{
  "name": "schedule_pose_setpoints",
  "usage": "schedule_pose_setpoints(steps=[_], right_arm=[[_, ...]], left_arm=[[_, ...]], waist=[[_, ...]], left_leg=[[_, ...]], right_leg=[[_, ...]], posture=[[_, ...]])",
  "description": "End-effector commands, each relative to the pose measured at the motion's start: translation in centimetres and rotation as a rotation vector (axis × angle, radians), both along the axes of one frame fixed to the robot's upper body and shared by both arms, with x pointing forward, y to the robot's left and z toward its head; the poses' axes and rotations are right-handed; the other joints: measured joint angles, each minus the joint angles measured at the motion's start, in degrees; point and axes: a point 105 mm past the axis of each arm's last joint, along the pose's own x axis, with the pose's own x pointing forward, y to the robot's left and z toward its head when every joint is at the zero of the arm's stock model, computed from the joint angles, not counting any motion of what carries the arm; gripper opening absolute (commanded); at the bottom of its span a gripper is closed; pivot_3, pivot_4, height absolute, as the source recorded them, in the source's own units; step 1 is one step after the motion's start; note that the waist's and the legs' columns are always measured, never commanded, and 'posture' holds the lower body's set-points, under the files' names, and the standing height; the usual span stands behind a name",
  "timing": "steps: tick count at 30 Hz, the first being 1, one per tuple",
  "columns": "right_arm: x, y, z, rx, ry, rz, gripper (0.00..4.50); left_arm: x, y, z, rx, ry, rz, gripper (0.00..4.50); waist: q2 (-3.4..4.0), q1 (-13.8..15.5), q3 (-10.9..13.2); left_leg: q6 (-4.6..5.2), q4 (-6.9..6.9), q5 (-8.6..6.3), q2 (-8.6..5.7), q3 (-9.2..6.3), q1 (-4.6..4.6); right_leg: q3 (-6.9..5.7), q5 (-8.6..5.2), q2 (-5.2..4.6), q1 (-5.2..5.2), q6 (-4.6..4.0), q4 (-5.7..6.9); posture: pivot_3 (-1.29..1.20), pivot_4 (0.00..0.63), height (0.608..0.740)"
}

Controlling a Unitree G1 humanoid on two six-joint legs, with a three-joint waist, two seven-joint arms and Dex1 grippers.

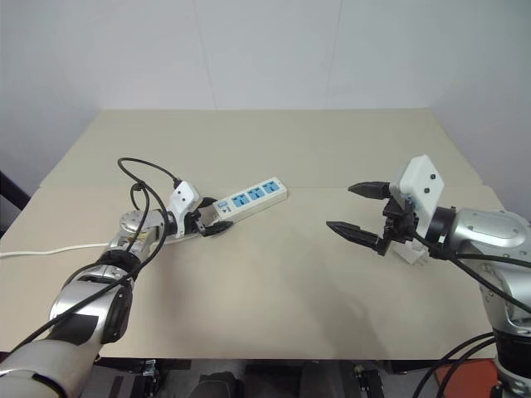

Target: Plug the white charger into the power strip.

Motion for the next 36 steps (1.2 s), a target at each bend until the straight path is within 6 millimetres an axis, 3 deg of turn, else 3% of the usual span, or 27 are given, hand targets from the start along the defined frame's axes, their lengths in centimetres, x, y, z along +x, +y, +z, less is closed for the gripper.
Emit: schedule_pose_setpoints(steps=[1, 3, 11, 16, 20, 26, 32, 36], right_arm=[[-0.8, 0.0, 1.6, -0.003, -0.057, 0.000, 4.50], [-1.1, -0.1, 1.5, -0.005, -0.051, 0.000, 4.50], [-1.7, -0.5, 1.4, -0.012, -0.042, -0.018, 4.50], [-2.2, -1.1, 1.3, -0.029, -0.022, -0.034, 4.50], [-2.1, -1.8, 1.4, -0.035, -0.003, -0.046, 4.50], [-1.8, -2.1, 1.3, -0.048, 0.005, -0.051, 4.50], [-2.1, -1.8, 1.3, -0.028, 0.003, -0.045, 4.50], [-2.1, -1.9, 1.5, -0.012, 0.004, -0.052, 4.50]], left_arm=[[0.3, -0.5, 1.2, -0.042, -0.056, -0.006, 3.87], [0.2, -0.7, 1.1, -0.045, -0.063, -0.011, 3.30], [-0.3, -1.0, 1.5, -0.056, -0.062, -0.078, 3.27], [-1.9, -0.9, 3.3, -0.071, -0.085, -0.261, 3.27], [-3.6, -1.1, 3.5, -0.056, -0.091, -0.396, 3.27], [-7.1, -2.5, 1.5, 0.000, -0.012, -0.568, 3.27], [-8.4, -2.8, -0.9, 0.077, 0.065, -0.566, 3.27], [-7.9, -3.0, -0.5, 0.086, 0.061, -0.542, 4.48]], waist=[[0.00, 0.0, 0.0], [-0.01, 0.0, 0.0], [-0.03, 0.2, 0.0], [-0.03, 0.1, 0.0], [-0.02, 0.1, 0.0], [-0.02, 0.1, 0.0], [-0.02, 0.5, 0.0], [-0.02, 0.4, 0.0]], left_leg=[[0.00, 0.00, 0.00, 0.00, 0.00, 0.00], [0.00, 0.00, 0.00, 0.00, 0.00, 0.00], [0.00, 0.01, 0.00, -0.01, -0.02, -0.02], [0.00, 0.02, 0.00, -0.01, -0.02, -0.05], [0.01, 0.01, 0.00, 0.00, -0.02, -0.05], [0.02, 0.01, -0.01, 0.02, -0.02, -0.01], [0.02, 0.06, -0.01, 0.02, -0.05, -0.01], [0.04, 0.05, -0.03, 0.02, -0.04, 0.07]], right_leg=[[0.00, 0.00, 0.00, 0.00, 0.00, 0.00], [0.00, 0.00, 0.00, 0.00, 0.00, 0.00], [-0.01, 0.01, -0.01, 0.01, 0.02, -0.01], [-0.03, 0.01, -0.01, 0.00, 0.02, -0.02], [-0.03, 0.01, 0.00, 0.00, 0.01, -0.01], [-0.01, 0.01, 0.01, 0.02, 0.02, -0.01], [-0.01, 0.01, 0.00, 0.05, 0.02, -0.01], [-0.01, 0.00, 0.01, 0.14, 0.02, -0.03]], posture=[[0.00, 0.150, 0.740], [0.00, 0.150, 0.740], [0.00, 0.150, 0.740], [0.00, 0.150, 0.740], [0.00, 0.150, 0.740], [0.00, 0.150, 0.740], [0.00, 0.150, 0.740], [0.00, 0.150, 0.740]])
